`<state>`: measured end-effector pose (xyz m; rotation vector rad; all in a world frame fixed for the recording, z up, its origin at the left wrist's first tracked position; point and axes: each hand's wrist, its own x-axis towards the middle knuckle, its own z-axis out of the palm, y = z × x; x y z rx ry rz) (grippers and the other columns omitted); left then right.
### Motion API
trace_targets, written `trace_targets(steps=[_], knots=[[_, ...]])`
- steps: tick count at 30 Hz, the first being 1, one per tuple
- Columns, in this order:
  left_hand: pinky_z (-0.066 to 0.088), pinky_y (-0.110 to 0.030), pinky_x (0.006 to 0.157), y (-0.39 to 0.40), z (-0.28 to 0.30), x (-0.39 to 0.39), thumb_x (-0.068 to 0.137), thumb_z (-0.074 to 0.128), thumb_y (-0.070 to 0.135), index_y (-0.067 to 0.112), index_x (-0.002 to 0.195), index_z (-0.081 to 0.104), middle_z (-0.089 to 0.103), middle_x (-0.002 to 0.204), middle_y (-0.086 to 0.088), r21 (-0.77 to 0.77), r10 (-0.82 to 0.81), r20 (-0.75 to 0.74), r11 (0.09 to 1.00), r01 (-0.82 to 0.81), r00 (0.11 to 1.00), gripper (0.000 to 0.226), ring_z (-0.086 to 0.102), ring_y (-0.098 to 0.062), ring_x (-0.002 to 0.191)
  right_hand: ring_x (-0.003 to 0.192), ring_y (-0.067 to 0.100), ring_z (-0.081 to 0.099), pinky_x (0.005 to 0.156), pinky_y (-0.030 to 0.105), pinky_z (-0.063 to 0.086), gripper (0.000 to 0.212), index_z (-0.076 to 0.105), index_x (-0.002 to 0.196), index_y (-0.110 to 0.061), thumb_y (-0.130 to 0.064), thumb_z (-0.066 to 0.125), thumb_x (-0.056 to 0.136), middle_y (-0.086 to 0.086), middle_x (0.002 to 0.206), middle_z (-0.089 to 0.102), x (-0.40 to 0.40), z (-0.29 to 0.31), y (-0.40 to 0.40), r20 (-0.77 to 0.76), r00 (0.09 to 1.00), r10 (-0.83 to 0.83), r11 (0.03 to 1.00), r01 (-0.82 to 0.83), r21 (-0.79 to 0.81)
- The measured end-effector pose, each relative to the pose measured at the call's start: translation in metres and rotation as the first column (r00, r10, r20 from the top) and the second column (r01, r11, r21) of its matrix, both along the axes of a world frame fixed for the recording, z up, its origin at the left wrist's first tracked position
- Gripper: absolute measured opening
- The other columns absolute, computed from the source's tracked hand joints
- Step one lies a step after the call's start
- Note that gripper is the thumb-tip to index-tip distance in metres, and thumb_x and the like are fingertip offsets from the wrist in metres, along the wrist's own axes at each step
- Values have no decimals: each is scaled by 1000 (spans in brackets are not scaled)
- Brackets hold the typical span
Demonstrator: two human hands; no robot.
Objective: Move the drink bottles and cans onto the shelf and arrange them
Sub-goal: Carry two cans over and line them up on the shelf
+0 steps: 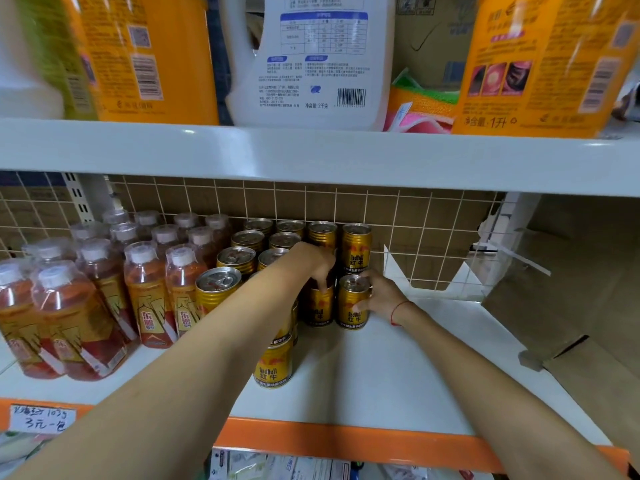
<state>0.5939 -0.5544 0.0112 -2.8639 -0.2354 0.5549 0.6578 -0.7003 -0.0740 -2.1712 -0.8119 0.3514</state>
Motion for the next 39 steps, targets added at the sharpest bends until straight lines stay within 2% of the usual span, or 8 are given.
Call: trace_targets(steps=[5, 8, 11, 16, 23, 27, 39], knots=[[47, -35, 93, 0, -1, -1, 90, 63, 34, 10, 136, 46, 52, 132, -6, -1, 1, 13, 1000, -1, 1000, 55, 52, -24, 118, 123, 30, 48, 103, 39, 41, 64, 44, 129, -9, 0, 75, 74, 11, 131, 53, -1, -1, 1, -14, 1000, -16, 1000, 15, -10], [46, -34, 92, 0, -2, -3, 90, 62, 34, 10, 133, 47, 53, 130, -7, 6, -3, 6, 1000, 3, 1000, 52, 53, -24, 116, 122, 31, 50, 98, 40, 43, 46, 47, 124, -11, -3, 67, 83, 10, 125, 54, 4, 5, -1, -149, 989, -1, 1000, 2, 10], [46, -35, 93, -1, -1, -4, 90, 62, 35, 11, 135, 46, 52, 131, -6, 9, -4, 3, 1000, 4, 1000, 53, 52, -24, 117, 122, 31, 50, 97, 41, 46, 46, 44, 132, -9, -6, 61, 89, 12, 133, 50, 7, 13, 1, -257, 966, 8, 1000, -1, 26], [46, -37, 96, -1, -1, -4, 91, 61, 34, 11, 137, 44, 52, 132, -6, 12, -11, 0, 1000, 11, 1000, 54, 52, -24, 118, 118, 31, 53, 94, 41, 49, 45, 48, 129, -7, -9, 65, 87, 13, 130, 53, 7, 10, 4, -220, 975, -37, 998, 46, 39], [47, -34, 89, 0, 0, -4, 91, 61, 36, 10, 132, 49, 54, 128, -7, 32, -28, -7, 999, 28, 1000, 50, 54, -24, 114, 111, 32, 58, 92, 46, 52, 39, 56, 118, -6, -12, 71, 82, 16, 123, 58, 6, 6, 4, -177, 983, -47, 996, 59, 62], [48, -38, 95, 0, 0, -2, 90, 62, 37, 10, 132, 48, 54, 128, -7, 38, -34, -11, 999, 35, 999, 52, 54, -24, 114, 113, 31, 57, 94, 44, 51, 39, 56, 120, -5, -11, 69, 84, 15, 124, 58, 5, 9, 3, -183, 982, -40, 997, 51, 57], [47, -35, 92, -1, 0, -4, 91, 60, 35, 10, 133, 48, 54, 128, -7, 49, -52, -5, 997, 52, 999, 50, 54, -23, 115, 112, 30, 57, 94, 43, 50, 38, 57, 119, -8, -13, 69, 84, 13, 122, 60, 2, 8, 3, -136, 989, -59, 996, 67, 53]])
